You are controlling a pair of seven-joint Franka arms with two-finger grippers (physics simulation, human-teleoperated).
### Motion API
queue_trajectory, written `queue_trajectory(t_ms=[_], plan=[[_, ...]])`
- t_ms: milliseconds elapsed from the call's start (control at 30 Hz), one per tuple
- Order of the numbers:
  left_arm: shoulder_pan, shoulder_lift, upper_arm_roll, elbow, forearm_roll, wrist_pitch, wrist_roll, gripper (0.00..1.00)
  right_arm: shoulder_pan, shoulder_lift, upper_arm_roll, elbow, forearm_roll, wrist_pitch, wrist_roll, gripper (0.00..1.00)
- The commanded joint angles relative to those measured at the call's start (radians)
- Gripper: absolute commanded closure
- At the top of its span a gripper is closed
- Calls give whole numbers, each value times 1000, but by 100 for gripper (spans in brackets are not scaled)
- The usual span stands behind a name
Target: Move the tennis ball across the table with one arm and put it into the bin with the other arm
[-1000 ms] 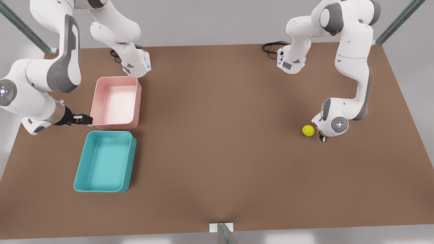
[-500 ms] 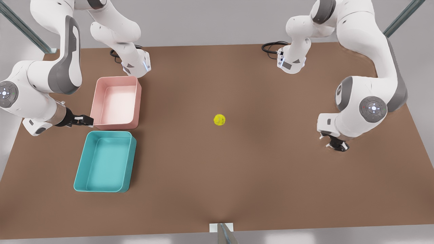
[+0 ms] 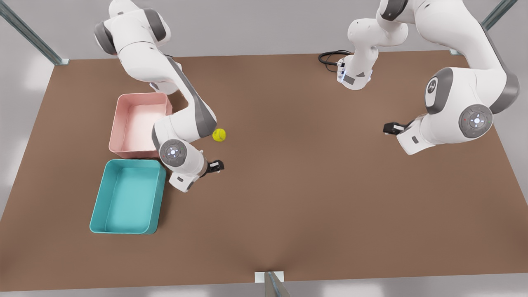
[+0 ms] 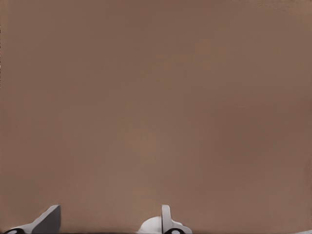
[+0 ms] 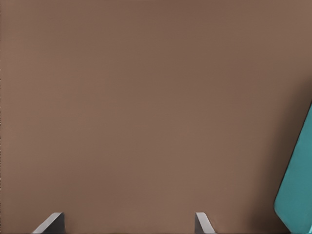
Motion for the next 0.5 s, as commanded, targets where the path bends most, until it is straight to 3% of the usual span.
queue_trajectory(t_ms=[0,200,467], plan=[[0,6,0,-1,-2,-23,-545,0,41,34,0,-21,-4,210,524,0],[0,9,0,-3,-2,-25,-545,0,76,-177,0,-470,-15,475,458,0],[-3,9,0,-3,-2,-42,-546,0,189,-335,1,-852,-19,707,467,0]])
